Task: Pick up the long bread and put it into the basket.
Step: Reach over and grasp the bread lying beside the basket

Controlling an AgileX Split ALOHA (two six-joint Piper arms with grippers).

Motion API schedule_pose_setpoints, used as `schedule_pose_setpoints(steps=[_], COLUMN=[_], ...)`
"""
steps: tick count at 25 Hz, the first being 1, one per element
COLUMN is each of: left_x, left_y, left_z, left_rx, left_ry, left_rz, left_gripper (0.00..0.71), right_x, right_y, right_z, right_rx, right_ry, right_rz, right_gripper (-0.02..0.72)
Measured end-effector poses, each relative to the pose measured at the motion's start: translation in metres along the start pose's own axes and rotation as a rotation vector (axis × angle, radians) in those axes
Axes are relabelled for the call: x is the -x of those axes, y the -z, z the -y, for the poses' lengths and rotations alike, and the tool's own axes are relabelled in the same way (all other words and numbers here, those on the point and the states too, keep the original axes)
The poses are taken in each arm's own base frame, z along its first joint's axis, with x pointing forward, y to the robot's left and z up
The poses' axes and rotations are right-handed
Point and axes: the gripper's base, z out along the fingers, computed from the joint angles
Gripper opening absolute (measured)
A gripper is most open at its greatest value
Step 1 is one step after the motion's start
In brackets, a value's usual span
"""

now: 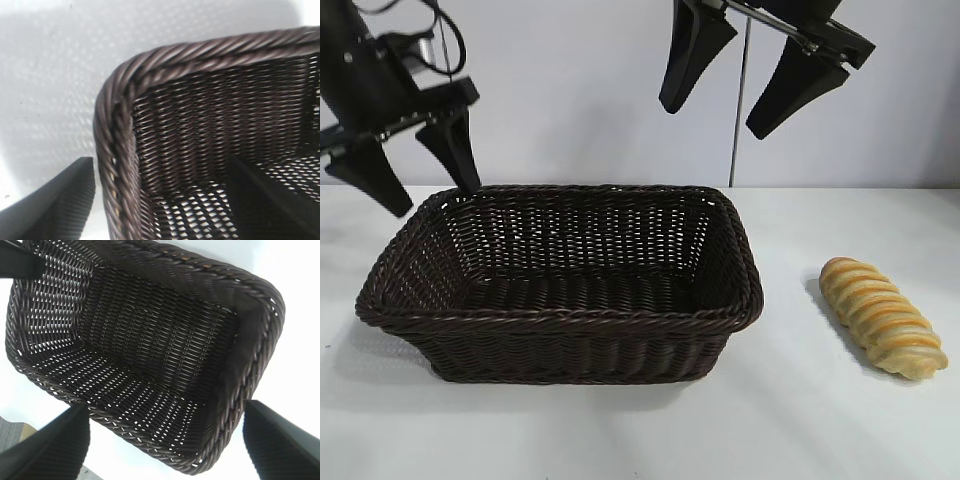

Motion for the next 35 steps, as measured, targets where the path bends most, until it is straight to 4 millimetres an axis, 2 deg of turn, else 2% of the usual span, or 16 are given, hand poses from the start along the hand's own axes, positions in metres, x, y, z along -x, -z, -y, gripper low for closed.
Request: schedule_pose_setpoints(steps=[7,9,14,22,25,32,35], left_x=[-0.006,-0.01,-0.023,-0.019,-0.019,-0.019,-0.019], left_y=[0.021,0.016,-0.011,-0.013,-0.013,-0.013,-0.013], left_z=[0.018,0.02,0.021,0.023,0.023,0.023,0.023], left_rx=[-0.109,-0.134,-0.142,-0.155,-0.155,-0.156,-0.156], left_ry=[0.021,0.032,0.038,0.052,0.052,0.052,0.052], left_rz=[0.039,0.041,0.007,0.057,0.058,0.057,0.057], left_gripper=[0.533,0.533,0.533,0.533,0.533,0.533,0.533], right_x=[0.0,0.0,0.0,-0.001,-0.002,-0.009,-0.011], right_y=[0.0,0.0,0.0,0.001,0.005,0.025,0.03], right_z=[0.0,0.0,0.0,0.003,0.02,0.082,0.095], right_rx=[0.0,0.0,0.0,-0.007,-0.044,-0.207,-0.248], right_ry=[0.0,0.0,0.0,-0.004,-0.029,-0.131,-0.149], right_rz=[0.0,-0.001,-0.001,-0.01,-0.022,-0.056,-0.062], right_gripper=[0.601,0.601,0.601,0.601,0.601,0.601,0.601])
